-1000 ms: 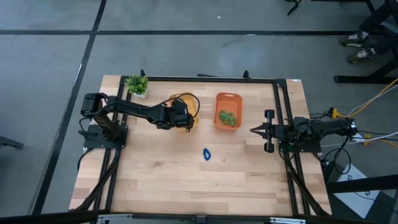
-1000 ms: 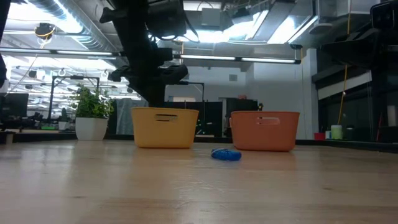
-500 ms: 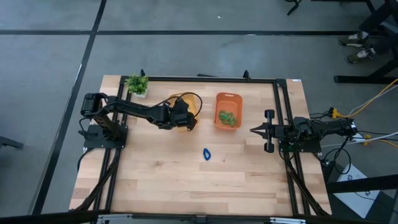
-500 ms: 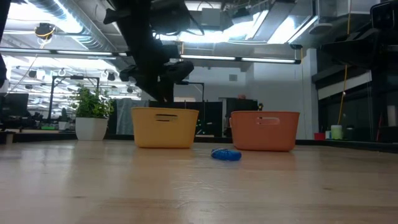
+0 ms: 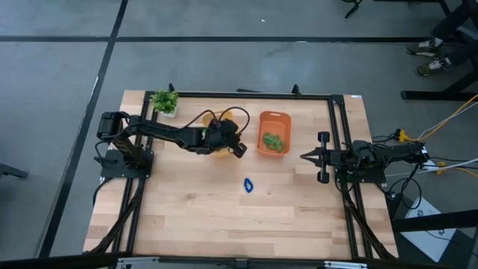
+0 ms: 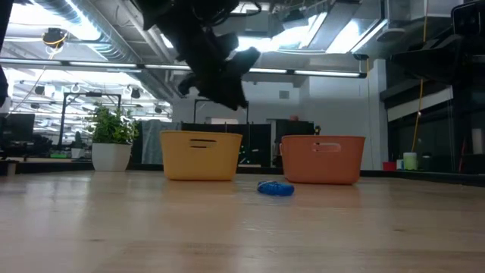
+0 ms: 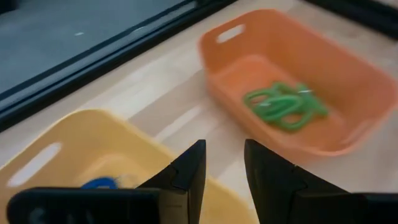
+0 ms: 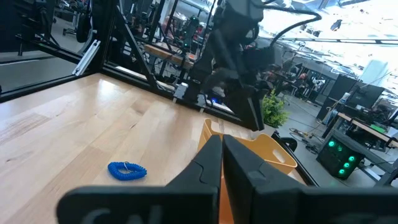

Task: Sort spring keychains
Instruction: Put the blue spring keychain into the yellow bin

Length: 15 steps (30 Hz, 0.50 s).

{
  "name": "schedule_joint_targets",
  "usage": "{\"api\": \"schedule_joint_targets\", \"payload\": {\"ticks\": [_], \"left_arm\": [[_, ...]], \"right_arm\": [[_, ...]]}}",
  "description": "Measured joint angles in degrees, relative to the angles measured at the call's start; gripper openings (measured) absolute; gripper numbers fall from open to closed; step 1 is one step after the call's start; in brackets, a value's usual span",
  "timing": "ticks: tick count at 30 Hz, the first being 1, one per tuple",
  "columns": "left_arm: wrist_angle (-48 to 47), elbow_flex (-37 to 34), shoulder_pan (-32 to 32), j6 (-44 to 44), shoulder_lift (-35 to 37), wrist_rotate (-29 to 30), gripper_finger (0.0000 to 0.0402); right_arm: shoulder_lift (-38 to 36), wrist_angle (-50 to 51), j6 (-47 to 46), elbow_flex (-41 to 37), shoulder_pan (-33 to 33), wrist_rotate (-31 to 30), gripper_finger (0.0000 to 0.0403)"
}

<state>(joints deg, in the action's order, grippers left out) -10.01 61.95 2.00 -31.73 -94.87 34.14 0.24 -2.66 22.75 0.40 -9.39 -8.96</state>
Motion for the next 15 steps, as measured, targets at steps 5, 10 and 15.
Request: {"api": "schedule_joint_targets", "payload": {"ticks": [5, 10, 15], "left_arm": [[5.89, 0.00, -0.02, 3.85, 0.00, -6.72, 0.0103], [13.11, 0.00, -0.82, 8.98, -0.38, -15.14, 0.0102], [18.05, 0.00, -2.86, 14.02, -2.34, -20.47, 0.0104]], "right_arm": [[0.01, 0.00, -0.01, 0.00, 0.01, -0.01, 0.0016], [0.00, 0.00, 0.00, 0.00, -0.02, 0.01, 0.0016], [0.01, 0.00, 0.01, 0.00, -0.01, -0.01, 0.0016]]}}
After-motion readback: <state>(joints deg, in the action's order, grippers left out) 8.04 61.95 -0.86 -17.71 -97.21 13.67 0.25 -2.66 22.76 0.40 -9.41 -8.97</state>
